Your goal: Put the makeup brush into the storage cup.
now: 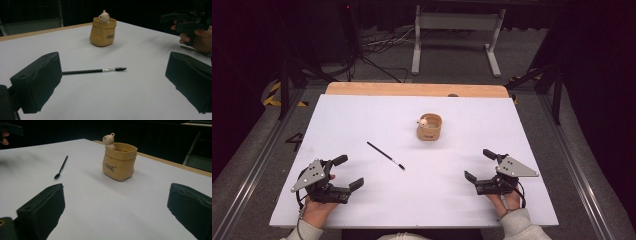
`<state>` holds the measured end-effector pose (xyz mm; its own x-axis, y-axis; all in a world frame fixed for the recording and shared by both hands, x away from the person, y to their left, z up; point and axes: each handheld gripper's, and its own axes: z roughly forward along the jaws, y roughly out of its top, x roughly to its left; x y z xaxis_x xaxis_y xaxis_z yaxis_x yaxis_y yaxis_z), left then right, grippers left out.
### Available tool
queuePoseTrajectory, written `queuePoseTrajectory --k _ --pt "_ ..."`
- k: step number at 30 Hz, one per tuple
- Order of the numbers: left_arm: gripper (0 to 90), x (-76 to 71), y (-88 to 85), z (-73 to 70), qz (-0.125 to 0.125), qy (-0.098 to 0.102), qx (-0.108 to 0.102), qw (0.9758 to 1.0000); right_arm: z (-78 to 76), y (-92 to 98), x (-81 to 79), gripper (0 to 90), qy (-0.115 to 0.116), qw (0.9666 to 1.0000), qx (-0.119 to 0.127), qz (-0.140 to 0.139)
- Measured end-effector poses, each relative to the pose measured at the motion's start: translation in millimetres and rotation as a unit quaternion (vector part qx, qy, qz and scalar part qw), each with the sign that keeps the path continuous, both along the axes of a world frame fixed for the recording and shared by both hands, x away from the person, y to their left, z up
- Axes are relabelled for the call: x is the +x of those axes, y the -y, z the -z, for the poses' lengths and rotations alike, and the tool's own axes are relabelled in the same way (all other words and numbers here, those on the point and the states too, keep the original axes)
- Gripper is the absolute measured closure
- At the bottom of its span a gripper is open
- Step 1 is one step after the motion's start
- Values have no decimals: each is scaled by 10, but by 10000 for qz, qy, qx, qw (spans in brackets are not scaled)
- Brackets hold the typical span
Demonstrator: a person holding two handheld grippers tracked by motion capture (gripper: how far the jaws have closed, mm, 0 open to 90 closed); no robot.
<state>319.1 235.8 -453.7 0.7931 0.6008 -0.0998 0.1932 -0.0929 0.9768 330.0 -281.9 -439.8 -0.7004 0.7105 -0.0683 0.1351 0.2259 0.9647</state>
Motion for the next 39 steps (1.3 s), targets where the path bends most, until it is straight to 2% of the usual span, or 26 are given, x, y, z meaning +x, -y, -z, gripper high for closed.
queuePoseTrajectory --k 7,13,20,23,26,27,28,29,33,38,39 --pt "11 -1 19 -27 53 63 48 10000 7 -8 15 10 12 10000 37 -63" --pt "3 28 38 -52 119 14 86 9999 11 -6 17 0 -24 9999 83 -84" --pt "2 98 107 -136 219 35 -42 9997 10 6 15 0 -24 9999 122 -31" --pt "2 123 136 -166 293 57 -12 9996 4 8 14 0 6 9999 111 -23" --pt "0 161 171 -193 406 -19 34 9992 -9 16 6 0 127 9998 128 6" --pt "0 198 192 -204 427 -159 -60 9989 -20 18 -5 0 281 9995 158 17" --pt "0 220 210 -212 400 -220 -89 9989 -36 16 -18 0 445 9988 194 7" --pt "0 238 221 -218 393 -219 -66 9990 -45 12 -23 0 495 9986 175 -15" --pt "0 290 276 -235 401 -149 13 9991 -43 -6 -23 0 482 9986 158 -115" --pt "0 329 387 -260 424 189 135 9988 -23 5 -5 0 351 9991 200 -111" --pt "0 340 407 -276 491 116 170 9986 -21 10 -3 0 318 9993 196 -100"
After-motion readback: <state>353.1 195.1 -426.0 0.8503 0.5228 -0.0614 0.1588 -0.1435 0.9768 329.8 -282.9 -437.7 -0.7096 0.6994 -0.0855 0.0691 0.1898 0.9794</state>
